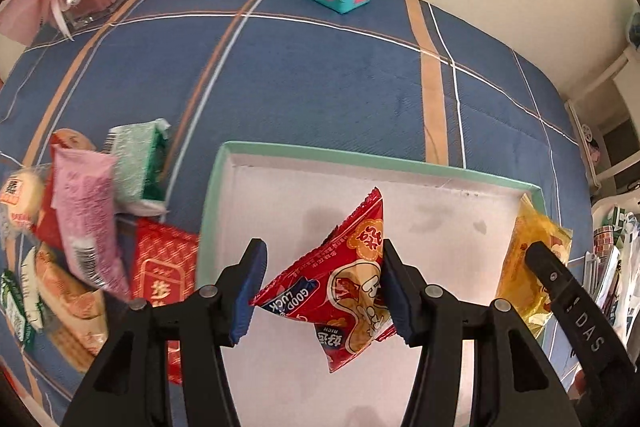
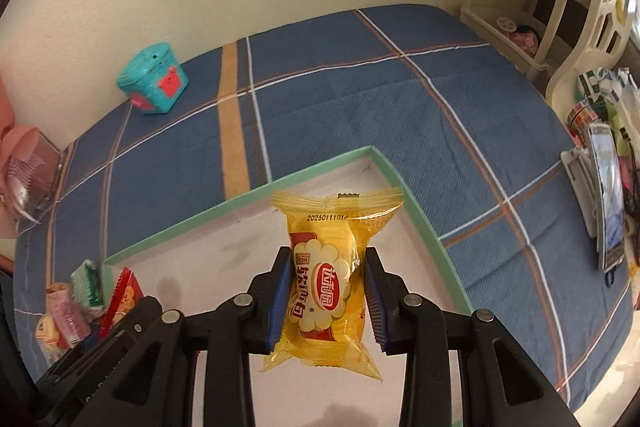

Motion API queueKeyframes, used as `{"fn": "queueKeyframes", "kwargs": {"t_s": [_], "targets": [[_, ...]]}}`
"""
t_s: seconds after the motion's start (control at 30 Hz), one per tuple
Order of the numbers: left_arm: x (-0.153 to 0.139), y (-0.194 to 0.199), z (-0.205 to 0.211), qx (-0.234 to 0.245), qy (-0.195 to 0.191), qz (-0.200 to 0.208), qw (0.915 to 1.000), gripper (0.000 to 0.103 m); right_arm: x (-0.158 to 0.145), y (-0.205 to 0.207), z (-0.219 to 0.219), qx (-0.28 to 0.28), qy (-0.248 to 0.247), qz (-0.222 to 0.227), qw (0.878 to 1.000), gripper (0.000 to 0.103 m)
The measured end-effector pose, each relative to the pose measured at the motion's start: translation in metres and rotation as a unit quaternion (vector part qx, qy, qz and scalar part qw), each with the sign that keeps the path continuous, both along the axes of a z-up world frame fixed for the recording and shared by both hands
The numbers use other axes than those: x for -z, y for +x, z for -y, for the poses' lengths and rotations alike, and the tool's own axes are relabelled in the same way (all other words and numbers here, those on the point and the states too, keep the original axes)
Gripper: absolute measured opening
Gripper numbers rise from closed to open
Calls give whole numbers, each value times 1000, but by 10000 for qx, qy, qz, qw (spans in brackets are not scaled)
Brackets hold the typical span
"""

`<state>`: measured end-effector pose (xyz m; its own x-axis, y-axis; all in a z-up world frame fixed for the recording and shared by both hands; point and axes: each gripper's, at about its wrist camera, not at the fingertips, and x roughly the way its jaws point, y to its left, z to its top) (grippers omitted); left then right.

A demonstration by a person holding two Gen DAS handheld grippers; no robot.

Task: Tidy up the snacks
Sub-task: 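Carry both snacks over the white tray and open both tools to release, then withdraw both tools from the tray back toward the snack pile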

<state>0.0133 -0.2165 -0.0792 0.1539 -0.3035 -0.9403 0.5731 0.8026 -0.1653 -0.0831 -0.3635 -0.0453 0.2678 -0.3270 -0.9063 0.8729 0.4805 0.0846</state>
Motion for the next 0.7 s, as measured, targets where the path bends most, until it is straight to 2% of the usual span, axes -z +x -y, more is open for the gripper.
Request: {"fn": "queueKeyframes", "kwargs": {"t_s": [0.2, 0.3, 0.43, 0.5, 0.53, 0.57, 0.7], "targets": [[2, 2, 8, 0, -33, -29, 10000, 58, 7, -1, 9, 58, -30, -130, 9999, 38], [1, 4, 6, -48, -34, -63, 10000, 70, 9, 0, 10, 73, 13, -169, 9998, 38], [-8, 7, -3, -135, -32, -144, 9998, 72, 7, 0, 8, 40, 36, -198, 9998, 39], [-14, 7, -7, -153, -24, -133, 9998, 77, 4, 0, 4, -3, 10, -266, 9996, 43], [-17, 7, -8, -144, 27, -115, 9998, 85, 2, 0, 2, -33, -2, -310, 9995, 50], [-20, 6, -9, -131, 75, -92, 9998, 86, 0, 0, 0, -60, -11, -335, 9994, 58], [-30, 4, -18, -60, 207, -14, 9998, 86, -4, -3, -6, -50, 82, -342, 9994, 61]]}}
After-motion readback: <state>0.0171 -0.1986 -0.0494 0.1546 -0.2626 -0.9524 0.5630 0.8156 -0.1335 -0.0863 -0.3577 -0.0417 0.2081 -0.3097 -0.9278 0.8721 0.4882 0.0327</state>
